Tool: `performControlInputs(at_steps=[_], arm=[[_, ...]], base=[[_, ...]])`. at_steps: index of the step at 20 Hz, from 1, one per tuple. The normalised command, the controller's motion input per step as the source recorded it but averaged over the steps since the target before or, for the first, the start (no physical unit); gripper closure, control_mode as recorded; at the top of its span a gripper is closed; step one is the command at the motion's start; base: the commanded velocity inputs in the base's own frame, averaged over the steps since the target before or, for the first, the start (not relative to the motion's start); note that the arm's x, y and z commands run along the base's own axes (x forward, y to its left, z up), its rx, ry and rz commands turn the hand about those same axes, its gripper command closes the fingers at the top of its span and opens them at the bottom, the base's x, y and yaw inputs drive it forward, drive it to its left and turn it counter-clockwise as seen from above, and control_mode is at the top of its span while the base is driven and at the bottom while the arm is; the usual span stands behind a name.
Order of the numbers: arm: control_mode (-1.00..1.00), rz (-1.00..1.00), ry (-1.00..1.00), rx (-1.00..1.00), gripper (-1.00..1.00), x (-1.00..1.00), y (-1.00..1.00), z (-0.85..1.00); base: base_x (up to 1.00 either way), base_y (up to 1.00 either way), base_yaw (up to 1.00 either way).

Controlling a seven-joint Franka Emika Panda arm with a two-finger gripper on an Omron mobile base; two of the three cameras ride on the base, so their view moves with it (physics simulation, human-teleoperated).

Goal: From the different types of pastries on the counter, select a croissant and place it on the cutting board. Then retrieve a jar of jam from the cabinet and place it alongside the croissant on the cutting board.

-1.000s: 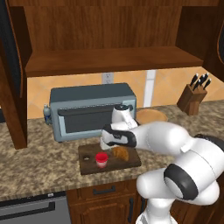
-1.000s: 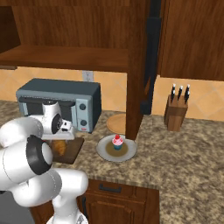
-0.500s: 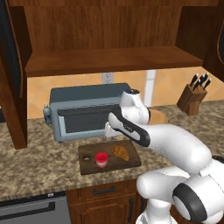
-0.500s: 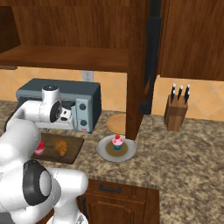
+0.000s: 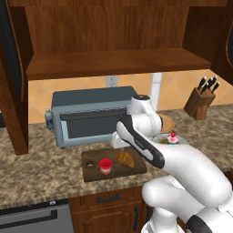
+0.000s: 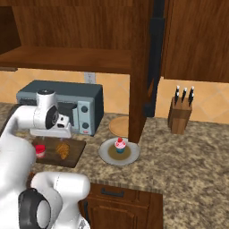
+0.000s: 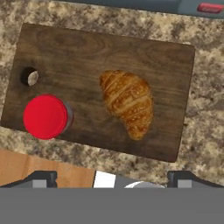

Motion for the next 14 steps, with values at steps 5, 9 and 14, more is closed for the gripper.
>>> performControlInputs(at_steps=[5,9,14], arm=[[-1.00,-0.02,-0.21,0.08,-1.00,-1.00,-0.35,-0.02],[-1.00,-0.02,-0.21,0.10,-1.00,-1.00,-0.35,0.00],[-1.00,-0.03,-0.17,0.07,-1.00,-1.00,-0.14,0.00]], base=[[0.00,0.00,0.00],[0.00,0.00,0.00],[0.00,0.00,0.00]])
